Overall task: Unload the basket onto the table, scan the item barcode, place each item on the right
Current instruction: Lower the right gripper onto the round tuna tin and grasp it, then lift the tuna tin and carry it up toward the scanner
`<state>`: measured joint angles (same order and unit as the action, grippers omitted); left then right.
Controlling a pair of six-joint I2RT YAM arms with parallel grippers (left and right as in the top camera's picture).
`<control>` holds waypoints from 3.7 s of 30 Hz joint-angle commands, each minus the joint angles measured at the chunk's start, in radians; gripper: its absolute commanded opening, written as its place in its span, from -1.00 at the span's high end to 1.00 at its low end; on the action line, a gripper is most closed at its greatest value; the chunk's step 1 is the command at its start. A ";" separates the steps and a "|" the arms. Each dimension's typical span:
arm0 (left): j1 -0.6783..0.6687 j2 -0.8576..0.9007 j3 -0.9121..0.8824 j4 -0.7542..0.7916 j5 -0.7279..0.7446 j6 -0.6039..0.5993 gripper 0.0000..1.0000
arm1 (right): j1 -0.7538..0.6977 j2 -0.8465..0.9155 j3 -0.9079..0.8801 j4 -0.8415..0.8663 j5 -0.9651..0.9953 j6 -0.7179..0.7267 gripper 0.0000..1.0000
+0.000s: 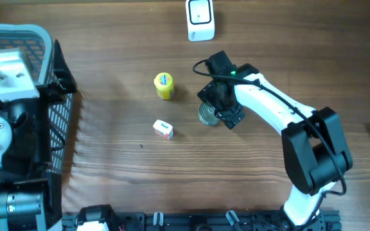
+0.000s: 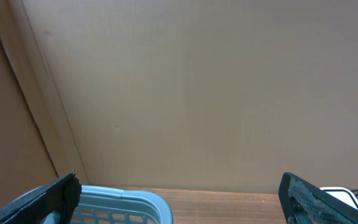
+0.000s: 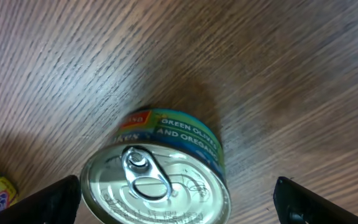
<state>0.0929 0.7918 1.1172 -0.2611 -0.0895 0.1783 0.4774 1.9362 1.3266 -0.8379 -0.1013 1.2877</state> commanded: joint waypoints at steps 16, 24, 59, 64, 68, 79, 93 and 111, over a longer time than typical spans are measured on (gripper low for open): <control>0.005 -0.015 -0.002 0.008 -0.009 -0.002 -1.00 | 0.069 0.103 0.019 0.094 0.008 -0.059 -0.49; 0.005 -0.015 -0.002 0.009 -0.009 -0.002 -1.00 | 0.069 0.103 0.018 0.081 0.269 -0.603 -0.54; 0.006 -0.013 -0.002 -0.020 -0.010 -0.002 -1.00 | 0.018 0.180 0.004 -0.038 0.054 -0.868 -0.99; 0.006 -0.013 -0.002 -0.021 -0.010 -0.002 -1.00 | 0.017 0.181 0.039 -0.061 -0.025 -0.869 -1.00; 0.006 -0.013 -0.002 -0.020 -0.010 -0.002 -1.00 | 0.005 0.183 0.105 -0.068 -0.024 -0.872 -1.00; 0.005 -0.013 -0.002 -0.020 -0.009 -0.002 -1.00 | -0.033 0.272 0.126 -0.071 0.092 -1.005 -1.00; 0.005 -0.013 -0.002 -0.020 -0.009 -0.002 -1.00 | -0.006 0.273 0.126 -0.072 0.146 -1.025 -0.74; 0.005 0.023 -0.002 -0.026 -0.009 -0.003 -1.00 | -0.006 0.272 0.196 -0.318 -0.117 -0.993 -0.30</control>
<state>0.0929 0.7998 1.1172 -0.2852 -0.0895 0.1783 0.4656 2.1456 1.5112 -1.1019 -0.0727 0.2897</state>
